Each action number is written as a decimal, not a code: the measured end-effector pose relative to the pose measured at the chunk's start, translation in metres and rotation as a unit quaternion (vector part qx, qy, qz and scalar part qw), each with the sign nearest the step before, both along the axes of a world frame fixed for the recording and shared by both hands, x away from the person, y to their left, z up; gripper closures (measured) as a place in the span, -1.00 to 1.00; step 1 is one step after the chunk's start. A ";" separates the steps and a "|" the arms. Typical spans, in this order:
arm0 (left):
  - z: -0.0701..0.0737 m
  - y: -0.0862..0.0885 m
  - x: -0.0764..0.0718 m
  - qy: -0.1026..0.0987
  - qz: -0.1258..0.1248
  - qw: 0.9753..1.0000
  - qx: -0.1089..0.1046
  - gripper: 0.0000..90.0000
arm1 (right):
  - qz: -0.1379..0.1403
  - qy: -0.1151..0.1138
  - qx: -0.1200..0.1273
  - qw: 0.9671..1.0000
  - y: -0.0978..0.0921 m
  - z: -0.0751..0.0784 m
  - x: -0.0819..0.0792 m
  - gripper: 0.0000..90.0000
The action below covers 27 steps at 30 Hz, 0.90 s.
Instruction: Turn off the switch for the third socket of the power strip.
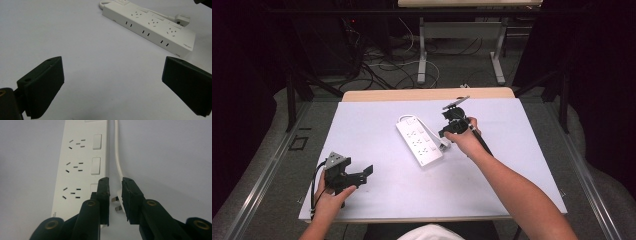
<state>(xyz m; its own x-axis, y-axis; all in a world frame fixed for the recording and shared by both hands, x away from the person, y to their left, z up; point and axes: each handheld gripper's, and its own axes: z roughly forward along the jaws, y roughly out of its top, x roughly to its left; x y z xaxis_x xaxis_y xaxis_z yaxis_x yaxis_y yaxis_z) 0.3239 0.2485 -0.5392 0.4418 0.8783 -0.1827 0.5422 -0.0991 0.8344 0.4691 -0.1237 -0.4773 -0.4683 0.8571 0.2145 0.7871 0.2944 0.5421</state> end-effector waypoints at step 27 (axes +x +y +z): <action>0.000 0.001 0.000 -0.001 0.000 1.000 -0.001 -0.90 | 0.023 0.047 -0.009 0.999 0.025 -0.020 -0.001 1.00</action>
<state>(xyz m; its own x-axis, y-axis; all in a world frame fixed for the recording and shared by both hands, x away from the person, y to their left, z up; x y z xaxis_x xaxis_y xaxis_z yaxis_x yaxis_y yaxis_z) 0.3237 0.2490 -0.5390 0.4415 0.8782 -0.1842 0.5409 -0.0967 0.8355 0.4684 -0.0985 -0.4968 -0.4852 0.8399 0.2431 0.8198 0.3402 0.4606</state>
